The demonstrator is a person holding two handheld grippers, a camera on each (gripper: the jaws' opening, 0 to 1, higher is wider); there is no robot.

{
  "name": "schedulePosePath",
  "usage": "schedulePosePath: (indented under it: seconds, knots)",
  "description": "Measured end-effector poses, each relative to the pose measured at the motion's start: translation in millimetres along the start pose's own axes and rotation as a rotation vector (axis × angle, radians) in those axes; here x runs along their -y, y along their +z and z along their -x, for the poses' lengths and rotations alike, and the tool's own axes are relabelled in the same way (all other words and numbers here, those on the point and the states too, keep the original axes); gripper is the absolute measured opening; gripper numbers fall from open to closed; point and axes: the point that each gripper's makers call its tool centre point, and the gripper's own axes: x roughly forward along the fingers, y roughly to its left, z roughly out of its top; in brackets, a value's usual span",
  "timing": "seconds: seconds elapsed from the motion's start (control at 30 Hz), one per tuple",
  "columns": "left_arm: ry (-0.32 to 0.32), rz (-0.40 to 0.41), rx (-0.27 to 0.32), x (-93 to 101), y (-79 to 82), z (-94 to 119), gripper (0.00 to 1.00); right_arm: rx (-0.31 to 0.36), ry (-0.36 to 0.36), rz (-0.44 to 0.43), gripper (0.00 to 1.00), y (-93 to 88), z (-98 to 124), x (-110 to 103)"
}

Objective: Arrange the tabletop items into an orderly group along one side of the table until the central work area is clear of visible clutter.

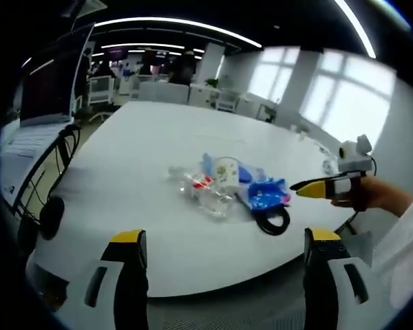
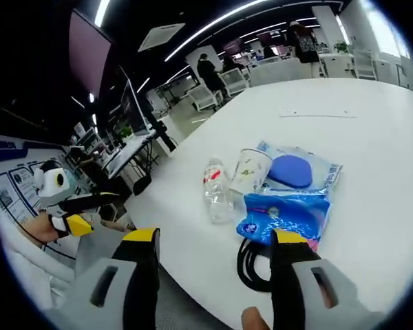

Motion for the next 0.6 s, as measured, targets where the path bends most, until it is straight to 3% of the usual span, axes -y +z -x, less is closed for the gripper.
schedulePosePath:
  seconds: [0.6]
  knots:
    - [0.028, 0.044, 0.029, -0.3, -8.9, 16.3, 0.91, -0.052, 0.111, 0.048, 0.59, 12.5, -41.2, -24.0]
